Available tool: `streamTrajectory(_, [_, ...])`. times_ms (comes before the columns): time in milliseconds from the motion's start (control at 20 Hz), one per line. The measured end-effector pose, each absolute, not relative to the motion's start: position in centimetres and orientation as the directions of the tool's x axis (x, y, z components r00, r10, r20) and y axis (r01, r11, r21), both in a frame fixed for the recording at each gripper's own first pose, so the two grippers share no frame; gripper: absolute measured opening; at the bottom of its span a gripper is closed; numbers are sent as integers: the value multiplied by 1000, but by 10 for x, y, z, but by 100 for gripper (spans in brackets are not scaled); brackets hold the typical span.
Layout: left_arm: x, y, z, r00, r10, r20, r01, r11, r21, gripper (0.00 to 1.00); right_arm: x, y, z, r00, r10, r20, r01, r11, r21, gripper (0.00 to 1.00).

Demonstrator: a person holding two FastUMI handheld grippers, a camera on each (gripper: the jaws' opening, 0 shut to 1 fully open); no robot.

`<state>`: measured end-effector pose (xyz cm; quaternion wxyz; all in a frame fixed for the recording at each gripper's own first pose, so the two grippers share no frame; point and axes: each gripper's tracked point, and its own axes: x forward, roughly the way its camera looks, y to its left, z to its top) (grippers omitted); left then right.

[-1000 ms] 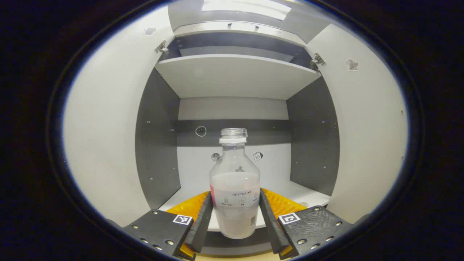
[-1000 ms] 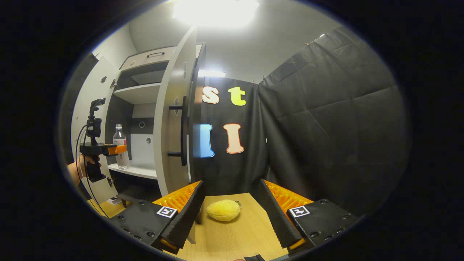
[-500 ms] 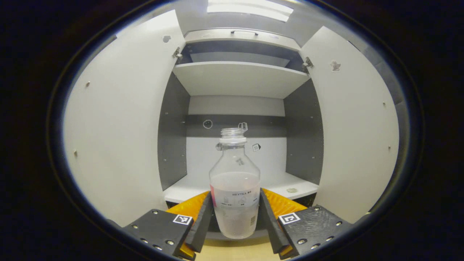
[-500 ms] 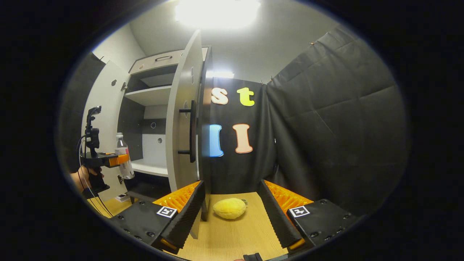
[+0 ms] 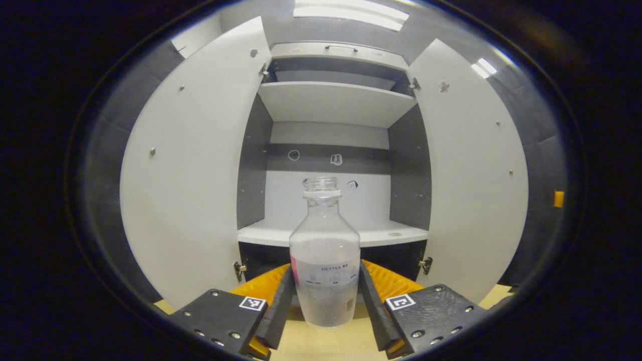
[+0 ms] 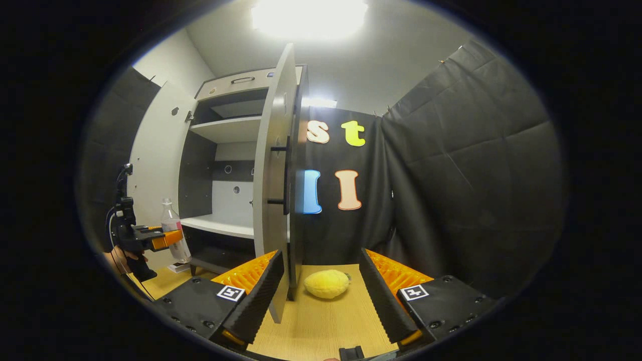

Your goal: Grasp the bottle in the cabinet with the left hand and place it on the coaster, then close the right door with the right hand and the left door with the left hand.

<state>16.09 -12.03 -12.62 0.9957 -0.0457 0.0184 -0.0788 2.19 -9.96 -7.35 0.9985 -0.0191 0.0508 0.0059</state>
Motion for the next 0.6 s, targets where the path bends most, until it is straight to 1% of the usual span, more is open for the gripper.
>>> streamTrajectory(300, [120, -122, -190, 981, -166, -99, 158, 984, -87, 71, 16, -90, -87, 991, 32, -131, -36, 999, -36, 96])
streamTrajectory(600, [90, -128, -241, 971, -172, -163, 152, 980, -130, 71, 13, -80, -90, 989, 54, -134, -61, 997, -50, 96])
